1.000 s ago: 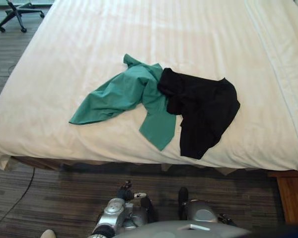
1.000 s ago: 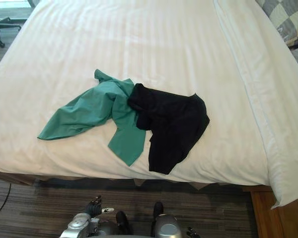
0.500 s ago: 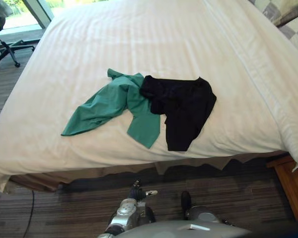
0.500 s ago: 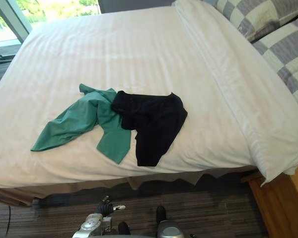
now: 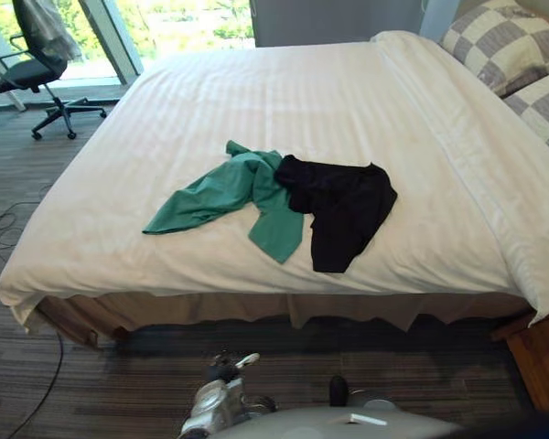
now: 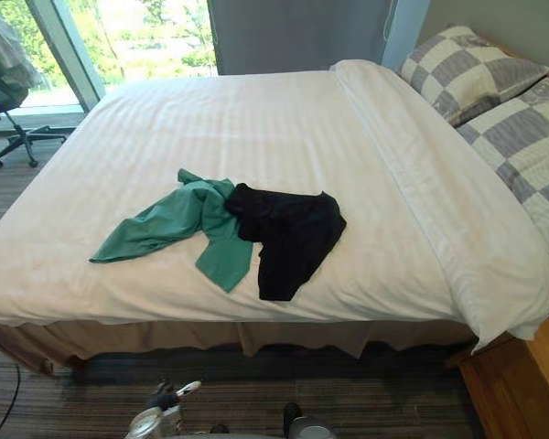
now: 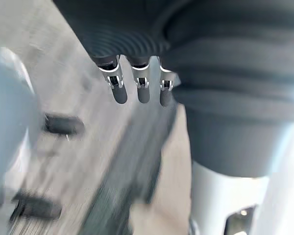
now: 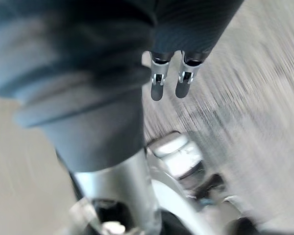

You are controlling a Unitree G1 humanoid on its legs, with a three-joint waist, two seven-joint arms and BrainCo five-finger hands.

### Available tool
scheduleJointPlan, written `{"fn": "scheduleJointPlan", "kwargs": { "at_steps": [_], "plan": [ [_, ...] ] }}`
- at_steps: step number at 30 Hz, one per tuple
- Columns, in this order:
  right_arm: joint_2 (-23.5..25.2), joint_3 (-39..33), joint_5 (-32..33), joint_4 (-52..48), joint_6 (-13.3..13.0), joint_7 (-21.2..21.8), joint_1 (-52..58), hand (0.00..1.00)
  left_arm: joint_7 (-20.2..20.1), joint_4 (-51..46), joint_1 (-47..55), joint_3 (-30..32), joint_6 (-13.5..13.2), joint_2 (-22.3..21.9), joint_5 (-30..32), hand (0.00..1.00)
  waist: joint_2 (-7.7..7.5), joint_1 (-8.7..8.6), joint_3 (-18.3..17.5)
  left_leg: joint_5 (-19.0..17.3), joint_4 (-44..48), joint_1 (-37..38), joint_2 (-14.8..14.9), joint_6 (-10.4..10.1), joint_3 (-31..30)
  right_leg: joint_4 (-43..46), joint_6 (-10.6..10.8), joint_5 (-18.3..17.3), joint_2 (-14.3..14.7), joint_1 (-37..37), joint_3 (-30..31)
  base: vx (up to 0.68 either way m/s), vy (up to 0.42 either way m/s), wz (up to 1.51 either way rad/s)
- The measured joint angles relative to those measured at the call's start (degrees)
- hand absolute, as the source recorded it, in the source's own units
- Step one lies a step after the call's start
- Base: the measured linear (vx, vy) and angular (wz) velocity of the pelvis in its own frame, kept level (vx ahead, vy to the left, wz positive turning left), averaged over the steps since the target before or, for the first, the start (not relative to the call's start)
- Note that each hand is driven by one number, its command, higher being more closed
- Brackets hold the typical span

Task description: Tidy the bed and pick cloth on bed and put in laundry

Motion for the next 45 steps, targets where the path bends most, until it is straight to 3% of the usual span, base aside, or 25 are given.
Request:
{"fn": "scheduleJointPlan", "kwargs": {
  "at_steps": [1, 4, 8, 11, 15, 17, 18, 21, 26, 28, 33, 36, 39, 42, 45],
  "plan": [
    [-0.56, -7.05, -0.13, -1.57, -0.71, -1.83, 0.82, 0.0, 0.92, 0.26, 2.1, 6.66, -0.04, 0.48, 0.0, 0.0, 0.37, 0.14, -0.3, 0.0, 0.54, 0.05, 0.35, 0.0, 0.15, 0.39, -0.04, -0.03, 0.24, 0.08, -0.29, 0.08, -0.025, -0.09],
    [-5.8, -17.12, -4.17, -8.91, -3.19, -5.55, 3.45, 0.0, 2.63, -1.63, 5.61, 21.7, -0.29, 3.98, -0.35, 0.0, 1.31, 1.58, -1.36, -0.01, 1.87, 0.55, 1.68, 0.01, 2.78, 1.81, -1.22, -1.26, 0.62, 0.21, -0.67, 0.1, -0.007, 0.01],
    [-13.34, -20.96, -14.32, -19.91, -7.15, -6.68, 3.52, 0.0, 4.72, -9.68, 7.6, 29.28, -0.47, 12.69, -0.49, 0.0, 0.45, 2.1, -2.81, -0.01, 1.71, 0.31, 2.23, 0.0, 3.17, 2.13, -1.75, -1.96, 0.62, -0.13, -2.33, 0.05, 0.002, 0.16],
    [-16.34, -18.46, -24.53, -32.58, -9.99, -8.01, 2.88, 0.0, 8.18, -22.01, 7.57, 31.39, -0.1, 19.61, 0.96, 0.0, -0.35, 3.17, -4.72, 0.03, 1.41, -0.2, 2.35, -0.06, 2.98, 1.18, -1.82, -2.01, 0.74, -0.14, -2.89, 0.09, 0.007, 0.1],
    [-18.61, -12.14, -34.33, -45.51, -10.24, -7.22, 0.05, 0.0, 11.02, -31.83, 6.84, 33.59, 0.77, 27.89, 7.1, 0.0, -0.67, 3.02, -5.93, -0.01, 1.55, -0.17, 2.3, -0.07, 2.82, 1.12, -1.96, -2.17, 0.83, -0.09, -2.84, 0.11, 0.026, 0.0],
    [-20.24, -9.8, -37.5, -52.82, -10.41, -5.15, -0.11, 0.0, 11.8, -38.09, 5.97, 34.81, 0.94, 31.55, 11.21, 0.0, -0.93, 3.03, -5.98, -0.17, 2.08, -0.15, 2.0, -0.26, 2.76, 1.18, -1.8, -2.33, 0.69, -0.18, -2.58, 0.12, 0.045, -0.03],
    [-23.15, -7.43, -38.04, -58.21, -10.5, -1.98, -0.4, 0.0, 11.7, -42.21, 4.99, 35.25, 1.03, 33.86, 14.51, 0.0, -0.79, 3.12, -5.93, -0.27, 2.9, -0.21, 1.98, 0.11, 2.85, 1.27, -2.09, -2.15, 0.56, -0.09, -2.09, 0.16, 0.073, -0.11],
    [-29.78, -0.09, -37.77, -68.04, -12.85, 6.73, -5.74, 0.0, 9.93, -51.52, -2.95, 32.01, 0.46, 38.07, 23.99, 0.0, -0.25, 2.94, -6.09, -1.12, 3.66, -0.14, 1.57, 0.48, 2.91, 1.52, -2.04, -2.16, 0.0, 0.05, -1.86, 0.12, 0.067, -0.06],
    [-29.06, 9.48, -37.72, -70.49, -13.66, 15.4, -11.02, 0.0, 7.09, -54.19, -8.2, 22.01, -4.22, 34.82, 36.52, 0.0, 0.73, 2.65, -5.48, -1.09, 3.65, 0.18, 0.81, 0.58, 2.61, 1.69, -2.04, -2.16, -0.42, 0.43, -1.74, 0.06, 0.037, -0.05],
    [-28.44, 14.71, -37.89, -70.81, -12.37, 19.75, -11.39, 0.0, 6.1, -54.36, -9.6, 16.52, -6.5, 32.27, 44.83, 0.0, 1.13, 2.48, -4.88, -1.08, 3.65, 1.3, 0.9, 0.61, 2.36, 1.76, -2.06, -2.24, -0.3, 1.47, -1.74, 0.04, 0.001, -0.03],
    [-27.02, 18.24, -37.91, -71.09, -9.3, 23.59, -11.5, 0.0, 6.49, -54.32, -10.25, 7.87, -8.49, 31.96, 58.77, 0.0, 1.54, 1.21, -4.04, -1.82, 3.93, 1.91, 0.97, 1.55, 1.42, 4.24, -1.95, -4.38, -0.07, 0.79, -0.6, -0.02, -0.009, -0.02],
    [-27.03, 20.54, -37.73, -71.33, -8.0, 23.45, -12.27, 0.0, 9.44, -52.57, -11.14, 1.93, -4.85, 32.04, 60.48, 0.0, 2.22, 1.27, -1.62, -5.72, 11.67, -3.19, 1.32, 2.55, 1.39, 15.29, -1.89, -8.85, -0.59, -7.3, 2.34, -0.11, -0.005, -0.4],
    [-26.96, 21.64, -37.73, -74.15, -7.44, 21.21, -13.44, 0.0, 13.75, -50.91, -16.03, -5.9, 1.69, 32.06, 60.22, 0.0, 0.89, 0.45, 2.3, -5.09, 13.29, -9.34, -0.95, 2.79, 2.41, 26.16, -1.29, -11.82, -3.1, -18.24, 4.48, -0.16, -0.034, -0.13],
    [-26.96, 21.55, -36.77, -80.83, -7.11, 16.9, -14.18, 0.0, 17.97, -50.98, -21.85, -12.85, 8.72, 31.95, 60.02, 0.0, 0.35, -0.53, 5.55, -4.34, 13.18, -14.59, -2.26, 3.06, 5.44, 29.91, -0.64, -12.18, -4.65, -26.12, 6.28, -0.17, -0.039, -0.14],
    [-27.18, 21.5, -36.49, -84.78, -7.13, 14.6, -14.12, 0.0, 20.13, -51.09, -29.34, -15.28, 15.68, 32.0, 59.11, 0.0, 0.55, -2.7, 8.12, -5.47, 16.01, -17.38, -0.41, 2.84, 9.83, 30.87, -0.74, -11.82, -4.6, -28.97, 6.89, -0.04, -0.036, -0.11]
  ]
}}
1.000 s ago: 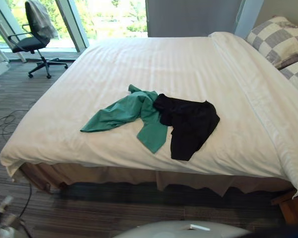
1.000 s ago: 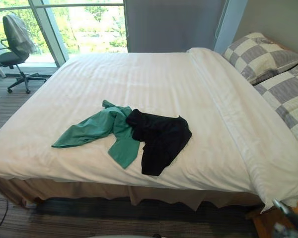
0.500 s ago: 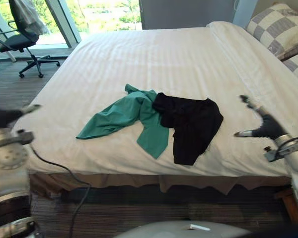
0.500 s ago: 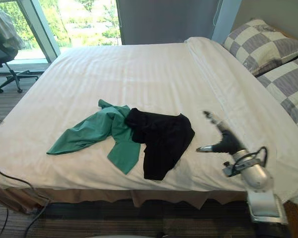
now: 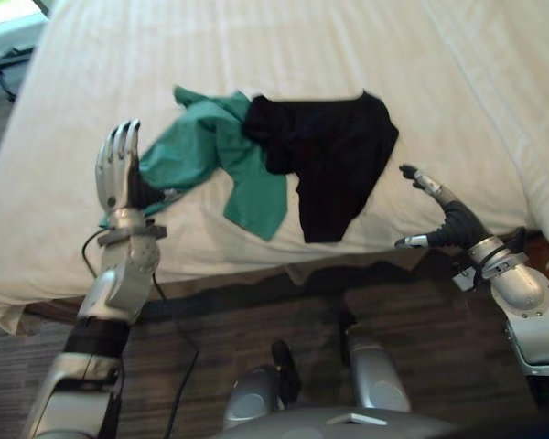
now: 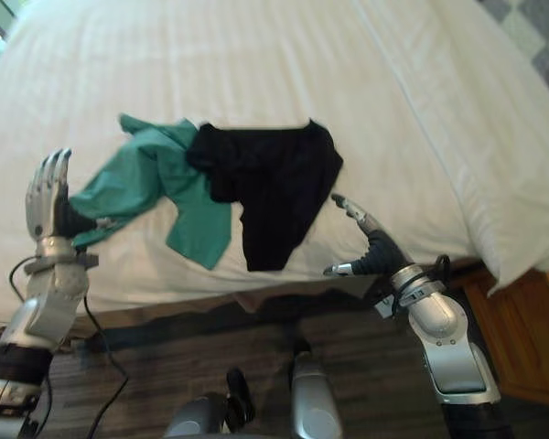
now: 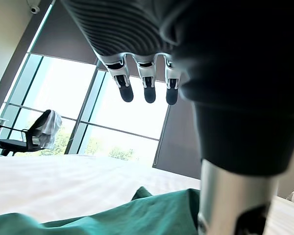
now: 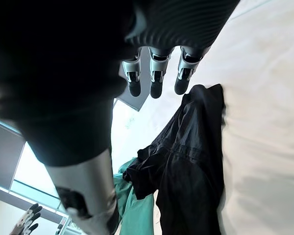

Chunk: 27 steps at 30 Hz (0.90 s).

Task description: Tidy the bed and pick cloth on bed and put in laundry

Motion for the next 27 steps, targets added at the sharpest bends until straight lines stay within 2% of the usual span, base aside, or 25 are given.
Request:
{"fn": "scheduleJointPlan", "kwargs": {
  "at_steps": [1, 3, 8, 11, 13, 16, 19, 20, 24, 25, 26, 27],
  "plan": [
    [-0.04, -0.21, 0.19, -1.08, -0.07, -0.41, 0.08, 0.0, 0.41, 0.04, -2.89, 0.01, 2.76, 0.27, -0.56, 0.0, 0.06, -0.51, 0.1, 0.01, 0.66, -0.97, 0.25, -0.03, 1.48, 0.66, -0.17, 0.16, 0.01, -1.62, 0.64, 0.04, -0.022, -0.2],
    [-0.04, -0.39, 1.35, -2.38, -0.55, -0.92, 0.44, 0.0, 1.29, 0.07, -7.17, 0.03, 6.19, 1.18, -1.14, 0.0, 0.21, -0.74, 0.3, -0.03, 1.12, -2.9, 0.25, -0.04, 2.87, 1.38, 0.07, 0.6, 0.1, -4.05, 1.56, 0.07, 0.013, -0.17],
    [-1.94, -2.49, 5.24, -4.63, -3.17, -1.21, 1.36, 0.0, 3.72, 1.14, -15.73, 0.13, 13.69, 4.02, -2.77, 0.0, 0.73, -1.98, 3.9, -0.04, 1.84, -5.59, 0.31, -0.01, 6.26, 1.19, 0.82, 1.19, 0.06, -7.33, 2.84, 0.06, 0.044, -0.05],
    [-2.45, -2.64, 5.59, -6.14, -5.71, -1.91, 1.6, 0.0, 3.73, 3.02, -20.89, -0.01, 19.93, 5.25, -2.77, 0.0, 0.67, -2.33, 6.36, -0.05, 2.66, -8.26, 0.98, 0.0, 7.7, -0.35, 1.29, 2.67, 0.61, -9.53, 3.62, 0.04, 0.018, -0.13],
    [-2.45, -2.73, 5.65, -6.15, -6.58, -2.47, 1.71, 0.0, 2.72, 3.38, -23.68, -0.15, 22.91, 5.42, -2.72, 0.0, 0.55, -2.3, 7.45, -0.05, 3.01, -9.27, 1.59, 0.01, 8.39, -1.57, 1.45, 3.8, 1.0, -10.04, 3.64, 0.04, 0.005, -0.1],
    [-2.51, -2.74, 6.96, -6.19, -8.0, -3.64, 1.7, 0.0, 0.37, 5.63, -27.13, -1.12, 25.28, 5.7, -2.84, 0.0, 0.25, -2.48, 8.48, -0.31, 4.98, -11.71, 2.6, 0.29, 8.56, -3.29, 1.79, 4.97, 1.36, -10.95, 3.6, 0.01, 0.002, -0.02],
    [-2.54, -3.36, 8.83, -6.4, -8.67, -5.17, 1.39, 0.0, -1.05, 6.45, -29.39, -2.64, 25.78, 6.07, -3.44, 0.0, -0.1, -2.48, 10.08, -0.32, 6.49, -14.78, 3.36, 0.31, 7.96, -5.41, 2.12, 6.13, 1.48, -11.91, 3.1, 0.0, 0.01, 0.08],
    [-2.53, -3.65, 9.19, -6.49, -8.77, -5.19, 1.33, 0.0, -1.72, 6.45, -29.66, -3.25, 25.78, 6.11, -3.39, 1.0, -0.15, -2.43, 10.2, -0.33, 6.72, -15.55, 3.4, 0.33, 7.57, -5.62, 2.07, 6.24, 1.44, -12.47, 2.95, -0.02, 0.012, 0.21],
    [-2.52, -5.13, 14.55, -7.02, -9.31, -4.98, -0.88, 0.0, -8.51, 6.23, -31.61, -4.96, 24.46, 6.38, -2.13, 1.0, -0.27, -1.96, 11.58, -0.94, 8.19, -19.78, 3.96, 1.17, 6.11, -6.33, 1.96, 7.08, 1.45, -15.21, 1.89, -0.02, 0.014, 0.17],
    [-2.49, -5.48, 16.21, -7.3, -9.31, -4.88, -1.65, 0.0, -13.55, 6.18, -31.68, -4.74, 24.06, 6.64, -1.33, 1.0, -0.05, -1.83, 11.95, -0.94, 8.42, -20.33, 3.96, 1.17, 5.59, -6.69, 2.03, 7.2, 1.4, -15.3, 1.69, -0.04, 0.007, 0.13],
    [-2.39, -5.69, 16.96, -7.47, -9.31, -4.78, -2.15, 0.0, -16.81, 6.17, -31.8, -4.59, 23.87, 7.08, -0.19, 1.0, 0.01, -1.83, 11.98, -0.94, 8.42, -20.55, 3.94, 1.17, 5.54, -6.75, 2.05, 7.25, 1.38, -15.49, 1.67, -0.04, 0.002, 0.09],
    [-2.15, -6.64, 18.09, -8.07, -9.31, -4.38, -3.14, 0.0, -23.54, 6.16, -31.77, -4.5, 23.09, 8.24, 2.09, 1.0, 0.03, -1.68, 12.0, -0.95, 8.36, -20.86, 3.82, 1.18, 5.56, -6.8, 2.05, 7.33, 1.33, -15.92, 1.74, -0.05, -0.005, 0.01]
  ]
}}
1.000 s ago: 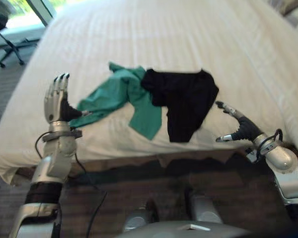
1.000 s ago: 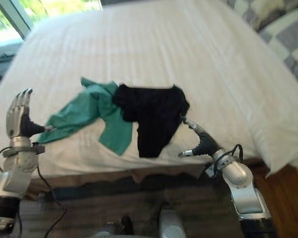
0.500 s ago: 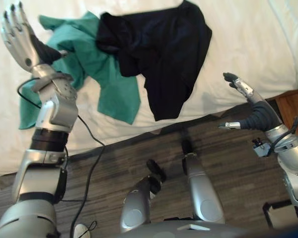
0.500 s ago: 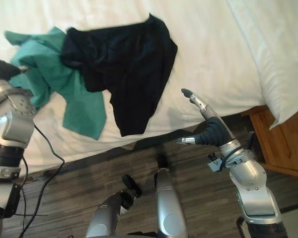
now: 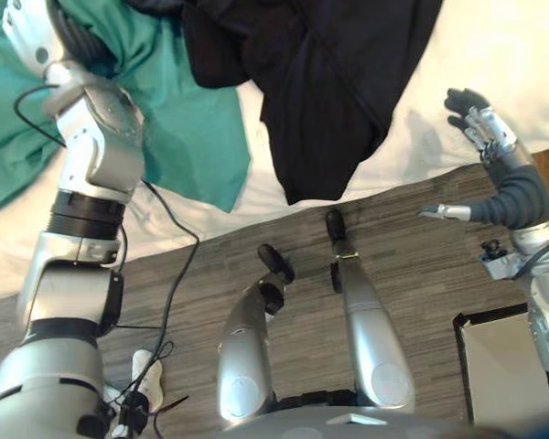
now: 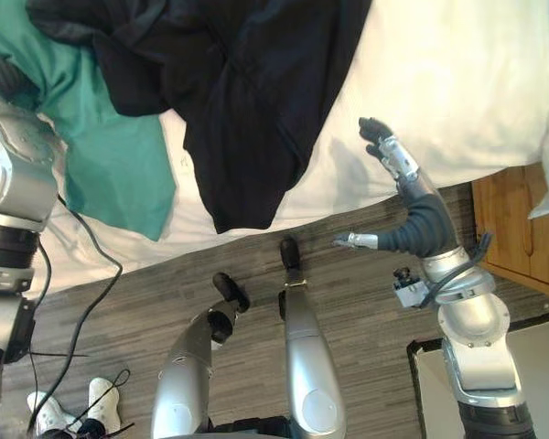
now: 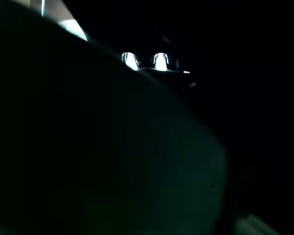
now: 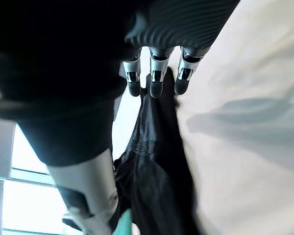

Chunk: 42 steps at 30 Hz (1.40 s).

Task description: Tidy the bed and pick cloth on bed and put in laundry

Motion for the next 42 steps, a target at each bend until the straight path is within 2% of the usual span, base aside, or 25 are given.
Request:
{"fn": "scheduleJointPlan", "kwargs": {
  "at_steps": [3, 4, 6, 8, 10, 11, 12, 14, 15, 16, 17, 19, 20, 22, 23, 25, 26, 29, 31, 33, 34, 37, 40, 41, 42],
  "plan": [
    [-0.31, -4.24, 0.94, -0.89, 0.02, 1.44, -2.89, 0.0, -18.27, -0.02, -0.11, 0.25, -1.46, 5.41, 2.93, 1.0, 0.59, -0.06, 0.02, -0.01, -0.74, 0.25, -0.7, 0.01, 0.04, -0.21, 0.1, 0.27, -0.17, -0.35, 0.58, -0.06, -0.009, -0.08],
    [-1.46, -6.24, 0.84, -1.27, 0.01, 2.02, -4.21, 0.0, -22.68, 0.0, -0.09, 0.25, -1.37, 5.97, 3.01, 1.0, 1.65, -0.33, 0.06, -0.01, -0.93, 0.33, -1.0, 0.02, 0.07, -0.33, 0.3, 0.43, -0.33, -0.35, 0.77, -0.04, 0.001, -0.1],
    [-4.63, -7.91, 0.4, -2.24, -0.01, 2.52, -6.41, 0.0, -26.75, 0.3, 1.36, 0.25, -1.01, 6.41, 1.38, 1.0, 2.7, -0.28, 0.15, 0.0, -1.27, 0.9, -1.71, 0.03, 0.34, -0.34, 0.42, 0.5, -0.49, -0.51, 1.82, -0.03, -0.001, -0.24],
    [-7.16, -9.64, -1.02, -4.06, -0.83, 3.1, -7.88, 0.0, -27.55, 1.41, 4.21, 0.26, -1.38, 6.77, -2.78, 1.0, 3.76, -0.29, 0.08, 0.01, -2.12, 2.18, -2.33, 0.04, 1.0, -0.21, 0.5, 0.55, -0.59, -0.32, 2.68, -0.01, -0.007, -0.36],
    [-9.16, -10.82, -4.76, -6.52, -2.52, 2.68, -8.95, 0.0, -27.43, 2.89, 7.48, 0.26, -4.02, 7.91, -8.67, 1.0, 4.5, -0.37, 0.04, 0.07, -2.74, 3.66, -2.61, 0.11, 1.69, 0.0, 0.51, 0.54, -0.57, 0.41, 3.2, 0.01, -0.016, -0.28],
    [-11.05, -12.34, -8.9, -9.9, -4.52, 2.21, -9.41, 0.0, -26.54, 3.77, 11.33, 0.32, -8.85, 8.58, -15.14, 1.0, 5.23, -0.41, -0.13, 0.17, -3.16, 5.23, -2.78, 0.22, 1.72, 0.04, 0.52, 0.53, -0.68, 1.72, 3.09, 0.02, -0.021, -0.13],
    [-11.27, -12.36, -9.28, -10.46, -4.84, 2.21, -9.4, 0.0, -26.42, 3.85, 12.07, 0.4, -9.77, 8.57, -16.15, 1.0, 5.27, -0.42, -0.14, 0.27, -3.31, 5.56, -2.86, 0.35, 1.71, 0.04, 0.52, 0.52, -0.73, 2.02, 3.06, 0.03, -0.025, -0.12],
    [-11.41, -12.66, -10.68, -14.84, -5.8, 3.12, -9.33, 0.0, -26.19, 3.85, 18.72, 1.65, -17.19, 7.98, -22.86, 1.0, 5.66, -0.67, -0.38, 1.34, -5.09, 8.44, -3.76, 0.67, 1.43, 0.14, 0.45, 0.3, -1.7, 4.47, 1.74, 0.02, -0.012, 0.08],
    [-11.41, -12.64, -10.85, -15.88, -5.8, 3.74, -9.27, 0.0, -26.19, 3.46, 20.94, 1.98, -19.27, 7.64, -24.59, 1.0, 5.8, -0.88, -0.47, 1.65, -5.35, 9.0, -4.02, 0.76, 1.23, 0.2, 0.5, 0.17, -2.08, 5.11, 1.37, 0.02, 0.003, 0.24],
    [-11.4, -12.26, -11.41, -17.45, -5.78, 4.73, -8.58, 0.0, -26.2, 2.21, 25.25, 2.57, -22.85, 6.31, -27.15, 1.0, 5.92, -0.84, -0.54, 2.01, -6.05, 10.43, -4.66, 0.81, 0.74, 0.46, 0.45, -0.35, -2.77, 6.45, 0.44, 0.02, 0.009, 0.23],
    [-11.36, -11.73, -12.13, -17.87, -5.68, 5.15, -8.2, 0.0, -26.2, 1.7, 27.36, 2.74, -24.63, 5.26, -28.11, 1.0, 6.14, -0.83, -0.69, 2.02, -6.1, 10.98, -4.9, 0.8, 0.23, 0.69, 0.6, -0.85, -3.12, 7.17, 0.06, 0.02, 0.009, 0.34],
    [-11.31, -7.32, -16.44, -18.46, -4.39, 6.75, -7.46, 0.0, -26.28, -1.51, 36.11, 3.66, -30.69, 0.29, -30.93, 1.0, 6.85, -0.52, -1.3, 2.03, -6.56, 13.05, -5.79, 0.81, -1.21, 2.42, 0.79, -2.6, -4.6, 9.34, -1.81, 0.01, 0.013, 0.45],
    [-11.3, -5.82, -18.28, -18.42, -3.76, 6.77, -7.51, 0.0, -26.28, -2.33, 38.34, 3.66, -32.03, -1.11, -31.66, 1.0, 7.0, -0.29, -1.48, 2.03, -6.68, 13.33, -5.97, 0.81, -1.71, 2.74, 0.74, -2.87, -4.94, 9.7, -2.39, -0.01, 0.011, 0.49],
    [-11.25, 0.52, -23.72, -17.33, -0.53, 6.8, -8.27, 0.0, -27.13, -4.69, 46.24, 2.95, -36.06, -6.3, -32.51, 1.0, 7.24, 1.23, -2.19, 2.04, -6.97, 13.94, -6.53, 0.83, -3.44, 3.83, 0.86, -4.15, -6.15, 10.9, -4.43, -0.02, -0.015, 0.49],
    [-11.19, 2.21, -25.04, -16.47, 0.43, 6.71, -8.92, 0.0, -27.78, -4.61, 47.88, 2.22, -36.42, -7.38, -32.51, 1.0, 7.15, 1.75, -2.25, 2.04, -7.07, 14.16, -6.54, 0.83, -3.67, 4.06, 0.79, -4.28, -6.27, 11.22, -4.86, -0.05, -0.04, 0.45],
    [-10.98, 6.87, -30.69, -10.89, 4.91, 6.48, -12.67, 0.0, -33.07, -3.77, 54.6, -1.54, -36.53, -10.37, -32.47, 1.0, 6.8, 3.2, -2.66, 2.22, -8.04, 14.19, -6.56, 1.11, -5.74, 4.25, 0.52, -4.64, -6.91, 12.18, -7.7, -0.06, -0.049, 0.57],
    [-10.88, 7.65, -31.75, -8.87, 6.05, 6.41, -13.79, 0.0, -34.9, -3.13, 56.23, -2.59, -36.51, -11.04, -32.45, 1.0, 6.73, 3.51, -2.67, 2.35, -8.52, 14.09, -6.6, 1.32, -6.48, 4.25, 0.49, -4.67, -7.06, 12.37, -8.5, -0.06, -0.038, 0.58],
    [-10.34, 10.63, -35.95, 3.35, 12.53, 5.34, -18.96, 0.0, -45.01, -2.33, 63.77, -5.18, -36.66, -14.37, -32.37, 1.0, 4.96, 6.91, -3.4, 4.04, -10.01, 13.21, -7.12, 1.51, -9.09, 4.15, 0.28, -4.79, -8.01, 12.72, -11.35, -0.08, -0.061, 0.56],
    [-10.44, 11.74, -38.7, 12.98, 16.43, 3.87, -23.92, 0.0, -49.36, -2.96, 67.91, -3.95, -37.39, -16.92, -31.77, 1.0, 4.22, 9.38, -3.77, 5.26, -10.13, 11.67, -7.22, 1.67, -12.12, 3.06, 0.15, -4.64, -8.43, 13.35, -14.05, -0.09, -0.074, 0.73],
    [-10.43, 13.32, -40.21, 19.54, 18.39, 2.9, -28.77, 0.0, -50.11, -3.42, 68.12, -3.18, -37.39, -17.18, -31.35, 1.0, 4.21, 10.79, -3.76, 6.11, -10.13, 10.76, -7.08, 1.78, -13.92, 1.84, -0.16, -3.82, -8.3, 14.01, -15.59, -0.08, -0.048, 0.53],
    [-10.42, 16.0, -40.69, 25.98, 20.05, 2.07, -34.41, 0.0, -50.34, -3.36, 68.16, -2.43, -37.21, -17.94, -31.2, 1.0, 4.21, 11.75, -3.76, 6.59, -9.91, 9.87, -6.45, 1.84, -15.08, -0.85, -0.5, -2.13, -7.62, 15.06, -17.14, -0.1, -0.023, 0.32],
    [-10.9, 18.98, -40.16, 34.44, 22.83, 1.45, -42.86, 0.0, -51.76, -3.18, 68.2, -0.33, -36.42, -18.85, -31.2, 1.0, 3.9, 12.52, -3.58, 7.35, -9.35, 7.71, -5.44, 2.1, -17.14, -6.73, -0.57, 1.48, -5.77, 16.98, -18.7, -0.06, 0.017, 0.23],
    [-11.14, 20.57, -37.97, 40.03, 25.3, 0.83, -48.06, 0.0, -51.35, -1.25, 68.19, 2.15, -35.35, -18.65, -30.63, 1.0, 2.07, 13.82, -3.69, 7.48, -8.17, 5.37, -4.72, 2.17, -17.54, -10.84, -0.61, 4.45, -4.34, 17.12, -18.84, -0.04, 0.028, 0.03],
    [-11.11, 21.26, -36.23, 42.55, 26.64, 0.36, -50.09, 0.0, -50.33, 0.71, 68.18, 2.73, -33.87, -17.78, -29.6, 1.0, 0.71, 14.11, -3.63, 7.46, -7.28, 3.92, -4.43, 2.2, -18.04, -12.86, -0.76, 5.82, -3.71, 17.13, -19.01, -0.04, 0.008, -0.01],
    [-11.12, 21.88, -35.58, 43.6, 27.13, 0.23, -51.05, 0.0, -49.95, 2.43, 68.19, 2.49, -33.23, -17.5, -29.17, 1.0, 0.17, 14.11, -3.5, 7.42, -6.88, 3.36, -4.3, 2.26, -18.26, -13.48, -0.76, 6.37, -3.51, 17.13, -19.19, -0.05, 0.008, 0.12]
  ]
}}
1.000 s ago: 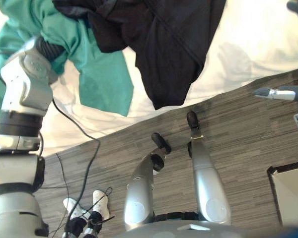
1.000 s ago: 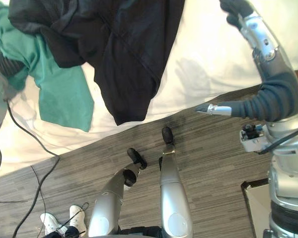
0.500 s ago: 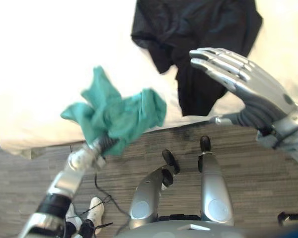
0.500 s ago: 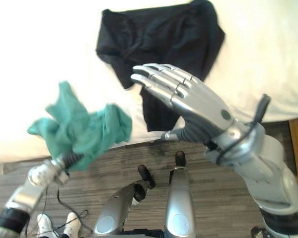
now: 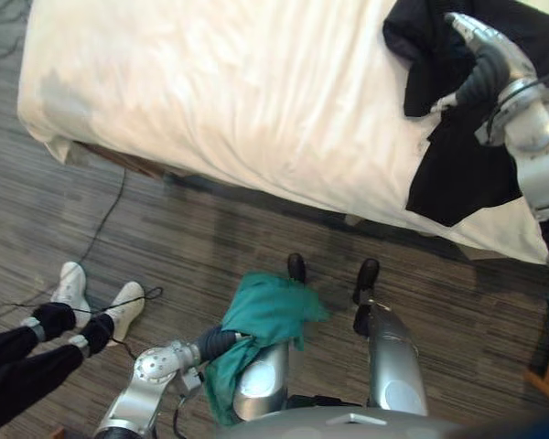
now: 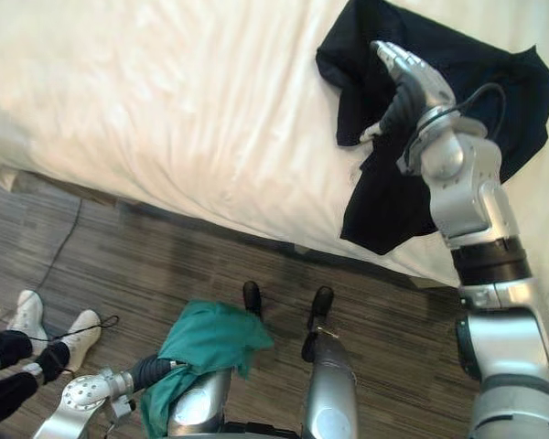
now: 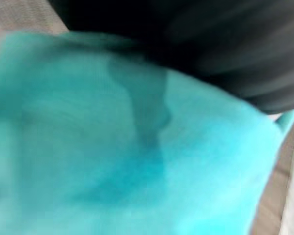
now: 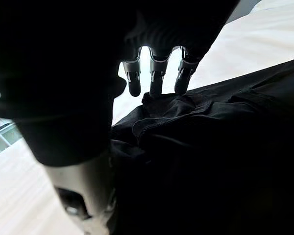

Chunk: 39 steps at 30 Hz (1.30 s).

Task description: Tidy the bed and pick cloth on bed and put in laundry

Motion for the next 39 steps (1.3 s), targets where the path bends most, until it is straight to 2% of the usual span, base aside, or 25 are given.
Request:
{"fn": "scheduleJointPlan", "kwargs": {
  "at_steps": [2, 4, 7, 11, 12, 22, 27, 32, 35, 39],
  "plan": [
    [-0.06, 0.46, 1.15, 2.59, 1.15, -0.43, -1.31, 0.0, 1.51, 3.36, -0.11, 0.66, 1.28, 0.48, -0.1, 1.0, -1.28, -0.1, 0.15, -0.1, 1.08, -1.63, 0.42, 0.15, -0.54, -1.66, -0.09, 1.37, 0.49, -0.07, -0.52, -0.05, 0.014, 0.09],
    [-0.03, 0.6, 2.16, 4.71, 2.24, -0.41, -1.99, 0.0, 3.42, 9.23, -0.1, -2.3, 3.54, 0.87, 2.91, 1.0, -2.54, 0.17, 0.32, -0.45, 2.38, -3.07, 0.78, 0.52, -0.52, -3.16, -0.17, 2.61, 0.87, -0.18, -0.6, -0.04, 0.023, -0.01],
    [-0.03, 0.61, 1.02, 7.17, 3.82, -0.46, -2.82, 0.0, 4.2, 15.22, -0.04, -7.5, 4.38, -0.41, 4.69, 1.0, -3.07, 0.51, 0.6, -0.93, 3.2, -4.68, 0.9, 0.75, -0.42, -4.49, -0.17, 3.76, 1.01, -0.69, -0.58, -0.04, 0.03, -0.01],
    [0.04, 0.57, 0.2, 9.78, 6.59, -0.9, -5.58, 0.0, 5.86, 16.17, -0.33, -7.95, 4.45, -1.62, 4.64, 1.0, -3.21, 1.11, 0.68, -0.19, 3.15, -7.53, 0.88, 0.48, -0.07, -4.53, -0.71, 4.29, 0.9, -3.72, -0.54, -0.05, 0.004, 0.0],
    [0.1, 0.54, -0.21, 9.95, 7.4, -0.92, -6.59, 1.0, 5.98, 16.19, -0.39, -7.97, 4.52, -1.81, 4.65, 1.0, -3.21, 1.14, 0.68, 0.22, 3.14, -8.18, 0.93, 0.48, 0.17, -4.55, -0.77, 4.53, 0.89, -4.53, -0.55, -0.02, -0.026, -0.06],
    [2.66, -6.68, 1.86, 8.93, 11.04, -2.71, -9.35, 1.0, 8.31, 16.79, -1.65, -8.14, 2.85, -3.86, 4.68, 1.0, -3.2, 1.25, 0.69, 0.68, 4.04, -11.53, 2.61, 0.63, 1.91, -5.11, -1.22, 5.35, 1.76, -7.97, 0.06, 0.02, -0.04, -0.07],
    [3.25, -7.26, 6.18, 8.94, 10.73, -4.69, -8.84, 1.0, 8.79, 16.82, -1.8, -8.14, 1.74, -4.14, 5.67, 1.0, -3.2, 1.11, 0.69, 0.68, 3.22, -11.01, 2.72, 0.56, 2.61, -5.11, -1.21, 5.35, 1.82, -8.22, 0.57, 0.07, -0.034, -0.06],
    [5.1, -9.29, 12.64, 9.58, 7.2, -6.81, -6.09, 1.0, 9.55, 16.79, -1.74, -8.05, 1.44, -4.65, 6.02, 1.0, -3.2, 0.9, 0.69, 0.78, 1.98, -7.95, 2.72, 0.4, 3.43, -5.18, -1.21, 5.35, 1.82, -6.12, 0.68, 0.07, -0.02, -0.09],
    [6.19, -11.68, 18.32, 9.25, 3.38, -7.85, -2.1, 1.0, 9.92, 16.82, -1.58, -7.96, 1.44, -4.89, 6.55, 1.0, -3.2, 0.72, 0.68, 0.61, 0.89, -4.42, 2.66, 0.16, 4.3, -5.34, -1.19, 5.2, 1.85, -3.37, 0.93, 0.06, -0.014, -0.14],
    [10.55, -18.16, 23.53, 5.02, -3.28, -8.39, 10.04, 1.0, 10.22, 16.79, -0.58, -7.24, 1.66, -5.39, 8.85, 1.0, -3.33, -0.16, 0.65, 0.38, -1.05, 1.95, 2.23, -0.18, 5.49, -5.8, -0.88, 4.07, 1.8, 1.79, 2.43, 0.05, -0.007, -0.17]
  ]
}}
